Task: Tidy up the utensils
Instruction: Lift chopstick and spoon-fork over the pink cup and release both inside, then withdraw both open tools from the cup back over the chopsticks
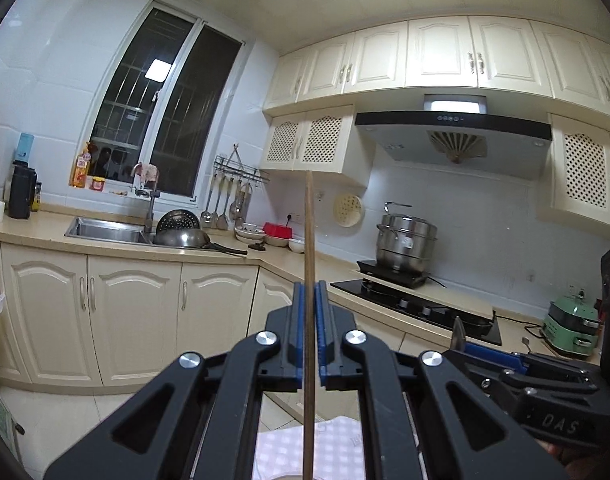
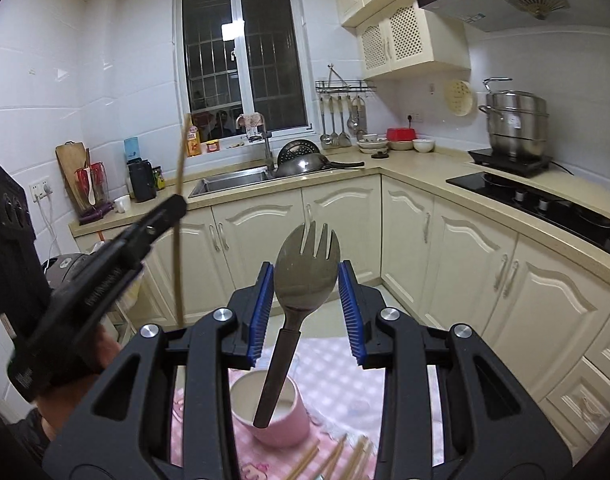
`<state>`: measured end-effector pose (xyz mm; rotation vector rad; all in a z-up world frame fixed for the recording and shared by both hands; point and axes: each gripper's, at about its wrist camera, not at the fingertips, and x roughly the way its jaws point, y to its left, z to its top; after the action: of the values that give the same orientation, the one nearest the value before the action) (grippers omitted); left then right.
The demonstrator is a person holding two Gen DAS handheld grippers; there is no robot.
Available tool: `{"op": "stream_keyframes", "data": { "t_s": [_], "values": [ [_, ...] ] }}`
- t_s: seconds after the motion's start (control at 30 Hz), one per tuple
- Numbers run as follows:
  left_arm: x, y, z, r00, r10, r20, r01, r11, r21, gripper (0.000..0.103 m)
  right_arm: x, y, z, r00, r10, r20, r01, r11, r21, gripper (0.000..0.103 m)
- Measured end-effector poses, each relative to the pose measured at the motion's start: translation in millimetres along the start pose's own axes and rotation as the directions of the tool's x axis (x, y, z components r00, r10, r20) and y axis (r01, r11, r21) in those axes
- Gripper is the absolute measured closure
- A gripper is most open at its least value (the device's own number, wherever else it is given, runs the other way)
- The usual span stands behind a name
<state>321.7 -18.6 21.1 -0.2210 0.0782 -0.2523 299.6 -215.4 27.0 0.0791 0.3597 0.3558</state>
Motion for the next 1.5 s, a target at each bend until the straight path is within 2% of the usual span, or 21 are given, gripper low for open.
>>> {"op": "stream_keyframes", "data": {
  "t_s": [0.23,0.5,0.53,0.57,0.6,0.67,0.7,0.73,0.77,0.83,0.93,1.13,1.5],
  "values": [
    [27.5,7.7,-21.1,0.999,0.024,-0.024,-0.025,1.000,-0.015,0.098,37.2,0.1,-8.1,1.000,0.006,-0.031,-0.006,1.000,0.011,0.071],
    [41.6,14.2,-44.3,0.997,0.037,-0.061,-0.038,0.999,-0.013,0.098,64.4,-0.2,-27.2,0.996,0.005,-0.090,-0.003,1.000,0.021,0.070],
    [42.4,14.7,-47.3,0.997,0.039,-0.066,-0.040,0.999,-0.007,0.097,67.3,-1.1,-29.8,0.995,0.006,-0.101,-0.004,1.000,0.026,0.069],
    [42.0,14.9,-50.1,0.997,0.039,-0.071,-0.039,0.999,0.001,0.096,68.7,-2.8,-32.1,0.994,0.006,-0.109,-0.003,0.999,0.032,0.063],
    [41.9,14.6,-51.9,0.996,0.039,-0.082,-0.038,0.999,0.014,0.089,71.0,-4.5,-34.3,0.992,0.012,-0.124,-0.007,0.999,0.041,0.056],
    [37.2,18.0,-52.4,0.995,0.054,-0.080,-0.052,0.999,0.016,0.066,70.4,-10.7,-38.6,0.990,0.001,-0.140,0.008,0.998,0.065,0.042],
    [33.2,21.8,-51.4,0.995,0.065,-0.074,-0.065,0.998,0.009,0.044,68.4,-13.5,-39.6,0.991,0.002,-0.137,0.009,0.997,0.077,0.039],
    [29.1,25.4,-50.2,0.995,0.073,-0.066,-0.073,0.997,0.000,0.028,64.1,-18.6,-39.9,0.991,0.003,-0.133,0.010,0.995,0.097,0.032],
    [23.4,29.1,-48.1,0.996,0.075,-0.057,-0.075,0.997,-0.008,0.024,62.4,-20.8,-39.5,0.992,-0.002,-0.130,0.015,0.995,0.103,0.025],
    [15.3,32.2,-43.7,0.995,0.082,-0.056,-0.082,0.997,0.000,0.015,54.5,-26.5,-38.9,0.993,-0.018,-0.116,0.031,0.993,0.112,0.018],
    [6.6,31.4,-38.1,0.994,0.084,-0.069,-0.083,0.996,0.019,0.007,42.1,-34.8,-37.1,0.995,-0.026,-0.099,0.040,0.989,0.142,0.008],
    [-19.3,24.6,-26.9,0.989,0.111,-0.101,-0.104,0.991,0.079,0.005,17.8,-45.8,-30.3,0.996,-0.048,-0.080,0.062,0.981,0.183,0.007],
    [-53.1,10.2,-16.8,0.982,0.121,-0.146,-0.104,0.988,0.116,0.005,-25.1,-50.1,-22.8,0.995,-0.071,-0.074,0.084,0.979,0.186,0.007]
  ]
}}
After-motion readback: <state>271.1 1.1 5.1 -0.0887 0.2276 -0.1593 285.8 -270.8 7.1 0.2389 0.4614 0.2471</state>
